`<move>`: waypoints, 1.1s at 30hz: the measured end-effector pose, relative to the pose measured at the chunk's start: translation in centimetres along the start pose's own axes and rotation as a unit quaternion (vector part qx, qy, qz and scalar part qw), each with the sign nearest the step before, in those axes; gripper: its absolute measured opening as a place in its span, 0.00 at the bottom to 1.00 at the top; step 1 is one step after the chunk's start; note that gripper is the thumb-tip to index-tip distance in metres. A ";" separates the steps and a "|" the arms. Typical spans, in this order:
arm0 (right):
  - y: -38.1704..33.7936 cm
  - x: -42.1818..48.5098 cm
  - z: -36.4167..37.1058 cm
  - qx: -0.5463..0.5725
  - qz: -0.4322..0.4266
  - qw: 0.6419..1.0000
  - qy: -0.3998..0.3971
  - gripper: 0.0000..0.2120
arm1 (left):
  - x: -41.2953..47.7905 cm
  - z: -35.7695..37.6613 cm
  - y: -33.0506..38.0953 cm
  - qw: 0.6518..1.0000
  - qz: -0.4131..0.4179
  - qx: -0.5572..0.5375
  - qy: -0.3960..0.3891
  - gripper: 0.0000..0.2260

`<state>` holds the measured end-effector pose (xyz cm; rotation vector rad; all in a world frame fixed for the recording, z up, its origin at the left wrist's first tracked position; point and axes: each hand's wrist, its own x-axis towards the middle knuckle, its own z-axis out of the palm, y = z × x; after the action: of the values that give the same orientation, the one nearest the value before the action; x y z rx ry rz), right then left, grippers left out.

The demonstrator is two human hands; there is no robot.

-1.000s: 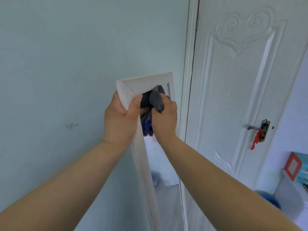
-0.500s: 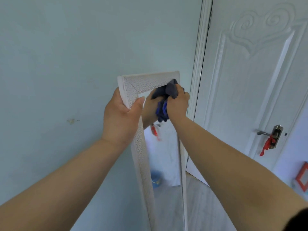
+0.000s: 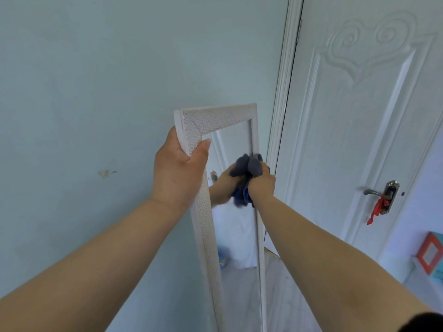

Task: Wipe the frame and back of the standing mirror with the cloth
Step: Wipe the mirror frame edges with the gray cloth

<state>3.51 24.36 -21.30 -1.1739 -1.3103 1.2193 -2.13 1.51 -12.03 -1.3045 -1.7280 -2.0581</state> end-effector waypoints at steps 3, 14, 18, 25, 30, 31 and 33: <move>-3.7 -1.2 0.7 0.053 -0.105 0.989 0.085 0.08 | -0.1 0.0 0.1 1.000 0.001 -0.003 -0.002 0.10; -5.2 3.9 0.0 -0.184 -0.226 0.957 0.002 0.22 | 0.0 0.0 -0.3 1.000 0.009 -0.007 0.007 0.09; -0.5 2.8 -0.4 -0.145 -0.089 0.985 0.030 0.15 | -0.1 0.1 -0.2 1.000 0.011 -0.008 0.007 0.08; -3.1 5.0 -2.2 -0.264 -0.023 0.964 -0.018 0.15 | -0.2 0.2 -0.1 1.000 0.017 -0.004 0.013 0.10; -11.6 4.6 -0.5 -0.133 -0.219 0.967 0.015 0.21 | -0.2 0.2 -0.1 1.000 0.020 -0.017 0.011 0.11; -11.8 4.2 0.0 -0.124 -0.245 0.962 0.004 0.23 | -0.2 0.2 -0.1 1.000 0.021 -0.017 0.010 0.11; -10.0 3.2 0.3 -0.127 -0.276 0.953 0.006 0.20 | -0.2 0.1 -0.3 1.000 0.021 -0.013 0.010 0.10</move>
<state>2.56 27.19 -11.18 -0.8899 -1.6779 0.6483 -2.15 1.63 -12.39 -1.3113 -1.6567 -2.0701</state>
